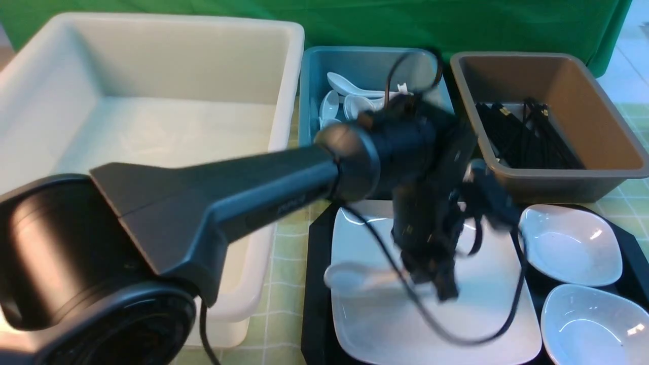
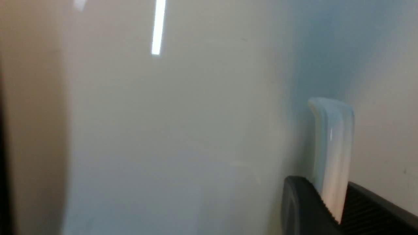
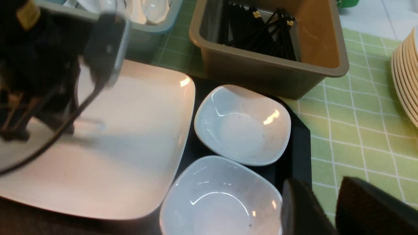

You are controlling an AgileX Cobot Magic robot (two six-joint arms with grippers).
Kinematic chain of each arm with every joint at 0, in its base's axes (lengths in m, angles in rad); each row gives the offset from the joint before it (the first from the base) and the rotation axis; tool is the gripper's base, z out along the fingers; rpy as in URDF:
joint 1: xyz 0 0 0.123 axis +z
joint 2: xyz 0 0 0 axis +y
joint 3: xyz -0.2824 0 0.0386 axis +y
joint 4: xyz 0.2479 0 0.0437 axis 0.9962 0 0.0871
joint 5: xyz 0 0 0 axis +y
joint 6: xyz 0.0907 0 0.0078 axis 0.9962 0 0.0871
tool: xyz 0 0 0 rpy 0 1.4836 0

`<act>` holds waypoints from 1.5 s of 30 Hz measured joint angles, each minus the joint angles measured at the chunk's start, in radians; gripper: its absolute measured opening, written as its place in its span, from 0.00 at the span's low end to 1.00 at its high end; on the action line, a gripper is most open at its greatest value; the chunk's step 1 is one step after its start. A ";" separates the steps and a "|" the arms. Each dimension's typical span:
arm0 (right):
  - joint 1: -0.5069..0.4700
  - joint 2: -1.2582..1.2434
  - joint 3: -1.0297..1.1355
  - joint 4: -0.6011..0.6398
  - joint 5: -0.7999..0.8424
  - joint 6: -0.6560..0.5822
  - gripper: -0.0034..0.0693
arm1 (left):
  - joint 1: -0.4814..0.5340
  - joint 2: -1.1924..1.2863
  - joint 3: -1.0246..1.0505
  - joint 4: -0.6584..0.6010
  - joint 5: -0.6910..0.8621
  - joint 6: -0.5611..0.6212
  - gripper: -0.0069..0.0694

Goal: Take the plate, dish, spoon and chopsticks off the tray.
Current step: Use the left arm to grab a soup spoon from the plate, then use the left arm to put the soup spoon into the small storage box in the middle, then use the right arm to grab a small plate from the dinner plate

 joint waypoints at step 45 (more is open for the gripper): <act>0.000 0.000 0.000 0.000 0.032 0.000 0.34 | 0.374 -0.046 -0.486 -0.169 -0.137 -0.513 0.30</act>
